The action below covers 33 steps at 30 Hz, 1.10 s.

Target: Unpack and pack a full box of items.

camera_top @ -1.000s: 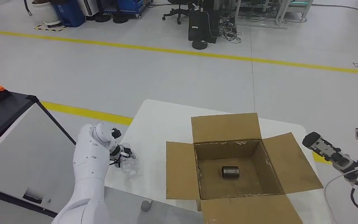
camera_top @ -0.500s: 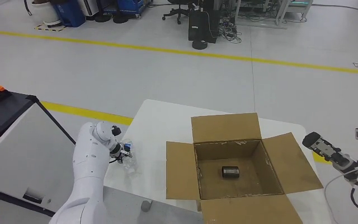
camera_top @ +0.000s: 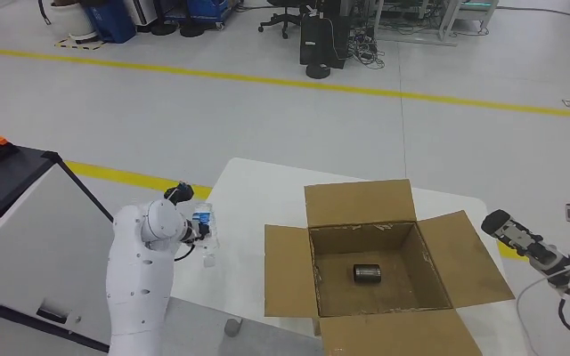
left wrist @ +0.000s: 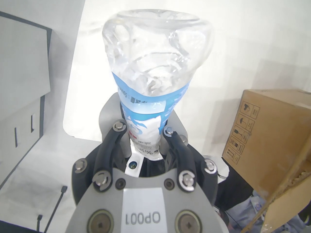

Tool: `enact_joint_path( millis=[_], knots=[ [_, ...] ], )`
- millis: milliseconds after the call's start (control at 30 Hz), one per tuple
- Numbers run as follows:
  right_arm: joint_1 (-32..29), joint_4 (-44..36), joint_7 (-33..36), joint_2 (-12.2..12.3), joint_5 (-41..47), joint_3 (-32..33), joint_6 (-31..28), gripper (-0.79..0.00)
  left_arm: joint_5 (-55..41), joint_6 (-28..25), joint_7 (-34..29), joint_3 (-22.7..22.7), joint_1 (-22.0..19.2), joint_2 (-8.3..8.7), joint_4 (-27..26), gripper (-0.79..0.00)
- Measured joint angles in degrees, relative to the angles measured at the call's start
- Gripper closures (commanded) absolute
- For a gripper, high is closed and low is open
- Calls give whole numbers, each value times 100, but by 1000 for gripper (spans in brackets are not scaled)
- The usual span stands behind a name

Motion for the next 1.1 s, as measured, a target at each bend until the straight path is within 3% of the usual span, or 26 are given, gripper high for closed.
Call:
enact_joint_path(
  millis=[167,267,967,1100],
  knots=[
    [0,0,0,0,0,0,0,-785,-105,-79,10,332,573,13,-1554,0],
    [0,0,0,0,0,0,0,-785,-132,-164,5,506,743,22,-1965,0],
    [0,0,0,0,0,0,0,-785,-124,-160,13,511,749,24,-1963,0],
    [0,0,0,0,0,0,0,-785,364,-270,141,754,826,53,-2119,0]
  ],
)
